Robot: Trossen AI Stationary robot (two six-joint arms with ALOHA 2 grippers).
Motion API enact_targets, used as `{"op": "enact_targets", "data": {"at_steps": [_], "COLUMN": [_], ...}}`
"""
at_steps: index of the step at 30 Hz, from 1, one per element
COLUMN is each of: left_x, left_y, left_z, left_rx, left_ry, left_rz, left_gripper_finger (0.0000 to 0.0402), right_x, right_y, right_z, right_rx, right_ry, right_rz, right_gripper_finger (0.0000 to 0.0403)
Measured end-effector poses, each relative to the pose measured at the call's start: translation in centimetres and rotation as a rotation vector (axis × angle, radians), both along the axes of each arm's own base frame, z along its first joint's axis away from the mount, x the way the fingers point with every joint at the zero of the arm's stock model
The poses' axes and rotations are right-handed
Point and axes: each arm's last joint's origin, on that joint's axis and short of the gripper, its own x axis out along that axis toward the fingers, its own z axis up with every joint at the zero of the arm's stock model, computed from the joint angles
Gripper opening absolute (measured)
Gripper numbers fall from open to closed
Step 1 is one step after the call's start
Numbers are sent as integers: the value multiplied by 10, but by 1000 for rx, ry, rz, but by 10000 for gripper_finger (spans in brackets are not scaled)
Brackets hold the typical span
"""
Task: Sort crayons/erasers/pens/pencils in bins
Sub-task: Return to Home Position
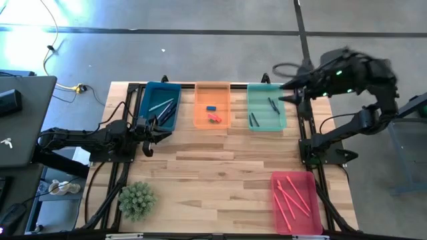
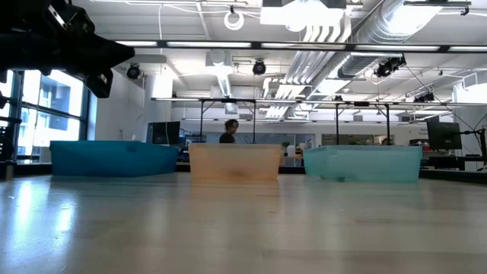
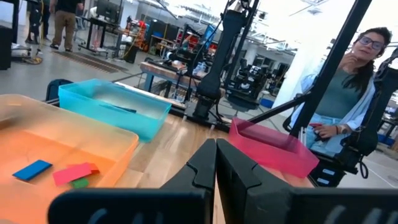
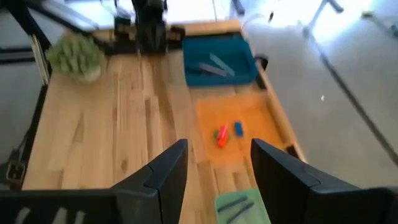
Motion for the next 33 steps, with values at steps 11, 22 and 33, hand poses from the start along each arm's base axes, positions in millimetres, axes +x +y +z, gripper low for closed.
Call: {"op": "enact_targets", "data": {"at_steps": [11,22,33], "left_x": [0,0,0], "left_y": [0,0,0], "left_z": [0,0,0], "left_rx": [0,0,0], "left_ry": [0,-1,-1], "left_rz": [0,0,-1], "left_gripper_finger": [1,0,1], "right_x": [9,-12,-38], "right_y": [4,13,20], "right_z": [-100,-204,-291], "right_rx": [32,160,306], "right_ry": [-170,-343,-505], "right_rz": [13,38,43], "right_gripper_finger": [169,169,169]}}
